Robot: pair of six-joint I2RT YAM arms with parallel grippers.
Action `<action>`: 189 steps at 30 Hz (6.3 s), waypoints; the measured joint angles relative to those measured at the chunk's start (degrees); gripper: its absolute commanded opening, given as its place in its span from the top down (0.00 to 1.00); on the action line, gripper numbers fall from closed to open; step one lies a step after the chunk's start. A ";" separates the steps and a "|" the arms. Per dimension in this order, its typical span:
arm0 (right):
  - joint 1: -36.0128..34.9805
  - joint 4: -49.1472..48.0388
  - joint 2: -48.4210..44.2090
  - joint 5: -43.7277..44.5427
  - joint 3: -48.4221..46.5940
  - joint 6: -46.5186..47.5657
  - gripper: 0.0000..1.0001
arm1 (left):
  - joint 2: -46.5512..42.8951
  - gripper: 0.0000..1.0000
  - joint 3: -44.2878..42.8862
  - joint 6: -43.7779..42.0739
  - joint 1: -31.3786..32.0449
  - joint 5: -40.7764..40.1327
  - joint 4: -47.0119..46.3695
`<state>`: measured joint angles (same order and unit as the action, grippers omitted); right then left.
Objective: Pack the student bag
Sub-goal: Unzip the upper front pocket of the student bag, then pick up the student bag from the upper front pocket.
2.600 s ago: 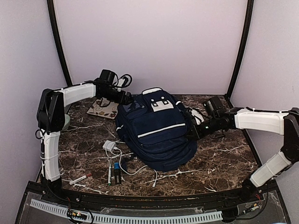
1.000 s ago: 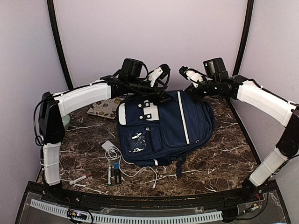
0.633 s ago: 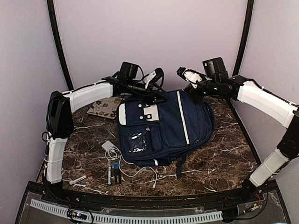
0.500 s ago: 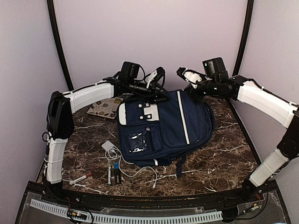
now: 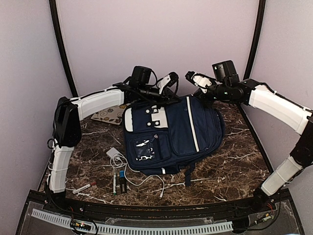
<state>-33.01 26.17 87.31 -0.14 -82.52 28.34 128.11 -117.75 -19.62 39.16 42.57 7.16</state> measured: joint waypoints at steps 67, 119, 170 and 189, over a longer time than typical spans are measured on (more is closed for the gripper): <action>-9.25 -2.58 -38.03 -8.92 27.19 11.23 0.75 | -28.72 1.00 29.46 -9.84 3.28 2.01 -0.72; -14.21 -21.18 -30.64 5.62 47.84 -14.14 1.00 | -23.19 1.00 29.29 8.44 -2.01 -15.93 -9.27; 2.56 -16.06 2.19 -26.27 10.95 -45.22 0.48 | -17.97 1.00 32.85 16.17 -7.02 -8.55 -25.55; 0.79 -25.94 3.63 -40.00 16.33 -56.57 1.00 | -16.81 0.21 27.61 16.28 -6.05 -10.67 -20.26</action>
<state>-32.23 0.23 90.94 -40.14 -66.19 -28.23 111.31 -90.15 -3.33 33.10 31.90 -13.10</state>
